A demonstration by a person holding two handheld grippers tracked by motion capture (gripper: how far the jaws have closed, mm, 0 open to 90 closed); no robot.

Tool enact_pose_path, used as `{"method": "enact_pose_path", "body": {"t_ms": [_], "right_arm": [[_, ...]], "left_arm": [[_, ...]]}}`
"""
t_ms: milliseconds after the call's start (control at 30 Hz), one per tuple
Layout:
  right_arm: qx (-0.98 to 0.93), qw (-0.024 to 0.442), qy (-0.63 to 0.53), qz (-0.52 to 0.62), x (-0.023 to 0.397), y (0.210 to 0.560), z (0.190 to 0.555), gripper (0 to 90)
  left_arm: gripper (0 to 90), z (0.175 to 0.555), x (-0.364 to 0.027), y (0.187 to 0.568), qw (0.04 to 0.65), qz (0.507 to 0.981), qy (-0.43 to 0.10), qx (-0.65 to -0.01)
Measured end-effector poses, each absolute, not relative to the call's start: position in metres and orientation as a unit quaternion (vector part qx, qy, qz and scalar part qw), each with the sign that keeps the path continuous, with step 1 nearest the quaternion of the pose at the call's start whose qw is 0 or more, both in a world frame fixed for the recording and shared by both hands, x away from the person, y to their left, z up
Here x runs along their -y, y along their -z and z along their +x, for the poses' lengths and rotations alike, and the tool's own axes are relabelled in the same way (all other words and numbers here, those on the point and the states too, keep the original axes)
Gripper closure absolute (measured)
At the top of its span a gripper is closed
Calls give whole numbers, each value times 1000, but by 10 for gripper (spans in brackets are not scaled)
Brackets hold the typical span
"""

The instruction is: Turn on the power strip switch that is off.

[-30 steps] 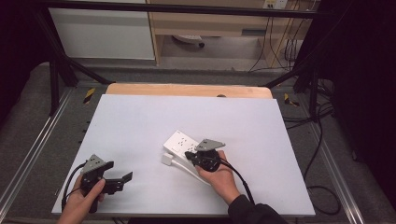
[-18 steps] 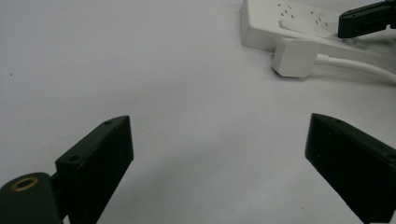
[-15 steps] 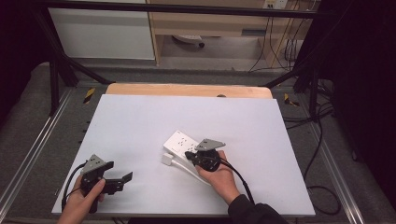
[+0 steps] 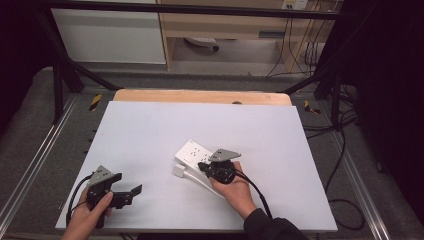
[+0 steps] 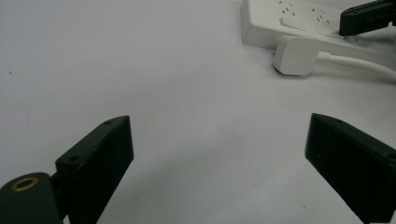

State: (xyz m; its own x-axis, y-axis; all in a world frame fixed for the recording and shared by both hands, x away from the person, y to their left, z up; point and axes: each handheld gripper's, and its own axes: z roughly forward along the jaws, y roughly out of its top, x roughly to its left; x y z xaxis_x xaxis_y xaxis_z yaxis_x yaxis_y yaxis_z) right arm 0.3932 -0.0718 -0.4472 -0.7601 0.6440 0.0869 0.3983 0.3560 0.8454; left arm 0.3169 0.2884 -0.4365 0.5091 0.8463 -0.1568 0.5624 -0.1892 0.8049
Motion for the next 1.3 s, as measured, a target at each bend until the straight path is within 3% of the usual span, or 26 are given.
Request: {"method": "enact_pose_path", "body": {"t_ms": [1300], "right_arm": [[-820, 126, -452, 327, 70, 445, 395, 900]], "left_arm": [[77, 317, -289, 437, 430, 755, -164, -467]]}}
